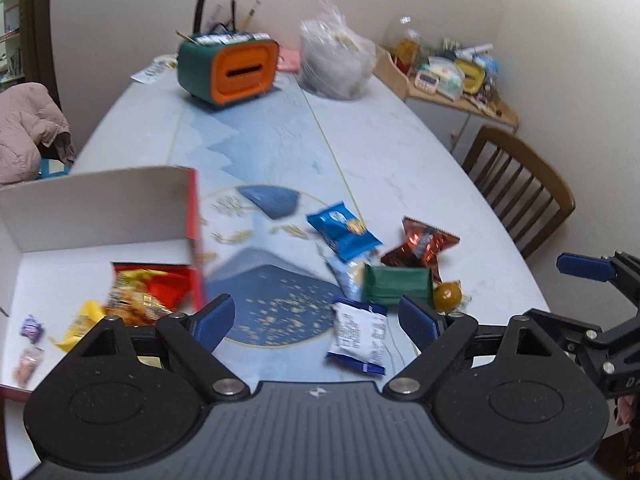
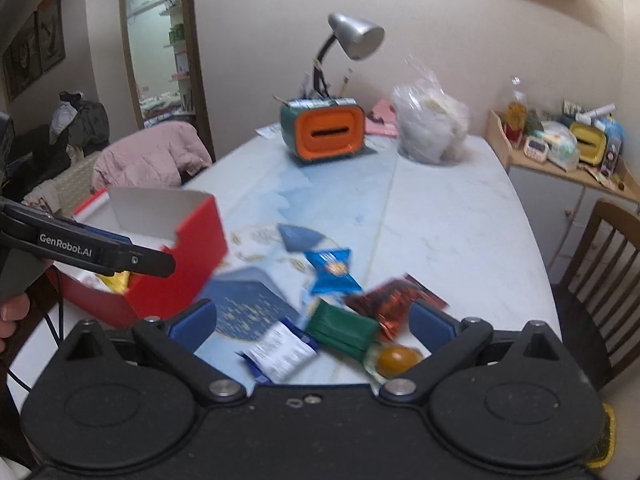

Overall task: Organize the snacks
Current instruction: 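Move both grippers back from the box over the remaining snacks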

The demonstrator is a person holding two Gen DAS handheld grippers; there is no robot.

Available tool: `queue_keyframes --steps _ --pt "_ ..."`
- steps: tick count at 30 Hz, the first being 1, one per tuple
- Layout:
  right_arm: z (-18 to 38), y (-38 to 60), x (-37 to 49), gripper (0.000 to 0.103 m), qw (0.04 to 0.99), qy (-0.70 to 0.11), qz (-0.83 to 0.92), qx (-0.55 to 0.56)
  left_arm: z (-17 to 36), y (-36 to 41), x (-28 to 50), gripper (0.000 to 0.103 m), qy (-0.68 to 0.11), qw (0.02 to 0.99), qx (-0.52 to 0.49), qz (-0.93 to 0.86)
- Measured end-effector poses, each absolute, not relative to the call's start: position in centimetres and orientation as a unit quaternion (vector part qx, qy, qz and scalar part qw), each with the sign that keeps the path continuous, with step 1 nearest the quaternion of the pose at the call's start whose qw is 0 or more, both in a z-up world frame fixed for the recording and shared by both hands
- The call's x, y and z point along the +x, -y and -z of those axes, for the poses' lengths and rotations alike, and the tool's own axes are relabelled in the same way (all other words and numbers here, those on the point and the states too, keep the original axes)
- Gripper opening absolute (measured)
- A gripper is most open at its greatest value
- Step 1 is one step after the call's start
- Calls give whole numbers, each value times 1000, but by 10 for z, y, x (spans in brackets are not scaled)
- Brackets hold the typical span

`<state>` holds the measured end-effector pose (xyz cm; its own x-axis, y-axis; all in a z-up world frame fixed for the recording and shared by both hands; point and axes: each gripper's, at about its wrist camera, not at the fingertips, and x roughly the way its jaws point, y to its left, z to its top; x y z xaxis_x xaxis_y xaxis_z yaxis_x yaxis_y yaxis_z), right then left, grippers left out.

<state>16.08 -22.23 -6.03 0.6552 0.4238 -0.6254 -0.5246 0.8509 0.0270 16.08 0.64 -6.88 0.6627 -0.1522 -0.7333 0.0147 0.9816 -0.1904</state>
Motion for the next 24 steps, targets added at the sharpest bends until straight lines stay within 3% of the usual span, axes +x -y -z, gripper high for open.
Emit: queue_keyframes --steps 15,19,24 --pt "134 282 231 97 868 -397 -277 -114 144 64 213 89 -506 861 -40 35" --pt "152 280 245 89 850 -409 -300 -140 158 74 223 89 -519 854 -26 32" --pt "172 272 262 87 833 -422 -319 -164 170 82 232 89 -528 849 -11 27"
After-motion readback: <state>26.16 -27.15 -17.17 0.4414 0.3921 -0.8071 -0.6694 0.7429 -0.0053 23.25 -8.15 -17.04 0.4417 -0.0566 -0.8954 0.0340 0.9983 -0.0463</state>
